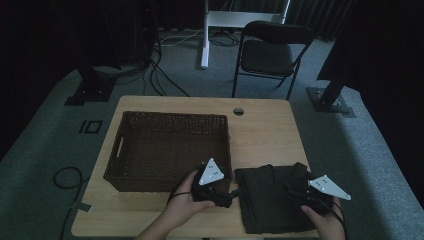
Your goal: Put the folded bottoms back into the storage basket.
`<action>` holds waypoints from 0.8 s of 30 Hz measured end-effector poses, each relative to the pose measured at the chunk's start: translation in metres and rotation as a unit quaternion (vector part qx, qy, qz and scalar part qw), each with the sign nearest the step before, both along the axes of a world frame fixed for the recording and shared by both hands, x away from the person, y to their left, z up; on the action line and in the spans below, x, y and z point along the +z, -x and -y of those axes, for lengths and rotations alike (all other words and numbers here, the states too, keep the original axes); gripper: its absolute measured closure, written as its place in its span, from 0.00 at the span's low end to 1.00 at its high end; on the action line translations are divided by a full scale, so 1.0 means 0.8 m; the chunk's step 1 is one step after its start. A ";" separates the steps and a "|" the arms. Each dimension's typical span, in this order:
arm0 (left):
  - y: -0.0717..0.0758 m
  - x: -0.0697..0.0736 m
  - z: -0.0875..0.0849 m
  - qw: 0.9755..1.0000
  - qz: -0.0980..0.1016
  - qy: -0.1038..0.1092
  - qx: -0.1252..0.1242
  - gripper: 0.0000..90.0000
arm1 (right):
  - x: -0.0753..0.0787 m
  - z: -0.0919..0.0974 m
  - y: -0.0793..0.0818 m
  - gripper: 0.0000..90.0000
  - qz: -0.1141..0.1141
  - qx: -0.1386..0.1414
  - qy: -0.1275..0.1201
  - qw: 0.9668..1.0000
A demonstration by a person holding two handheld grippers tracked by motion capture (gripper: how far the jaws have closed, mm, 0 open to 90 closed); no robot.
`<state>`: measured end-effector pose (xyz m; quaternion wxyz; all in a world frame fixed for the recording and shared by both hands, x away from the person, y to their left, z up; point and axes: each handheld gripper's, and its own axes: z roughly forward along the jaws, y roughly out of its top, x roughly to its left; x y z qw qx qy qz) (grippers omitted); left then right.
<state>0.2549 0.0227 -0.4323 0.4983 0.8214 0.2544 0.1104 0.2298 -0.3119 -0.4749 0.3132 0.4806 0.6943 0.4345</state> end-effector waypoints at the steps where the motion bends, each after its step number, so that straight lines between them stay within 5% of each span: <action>1: 0.005 -0.002 0.008 1.000 0.012 -0.014 -0.003 0.16 | -0.001 0.002 0.001 0.14 0.001 -0.002 0.002 1.000; 3: 0.009 -0.004 0.014 1.000 0.018 -0.024 -0.003 0.16 | -0.004 0.007 0.004 0.14 -0.002 -0.007 0.005 1.000; 15: 0.037 -0.027 0.061 0.999 0.001 -0.004 -0.050 0.16 | -0.026 0.036 0.020 0.14 -0.019 -0.030 0.010 0.999; 24: 0.040 -0.058 0.087 0.999 -0.008 -0.016 -0.048 0.16 | -0.043 0.048 0.018 0.14 -0.036 -0.041 0.015 0.998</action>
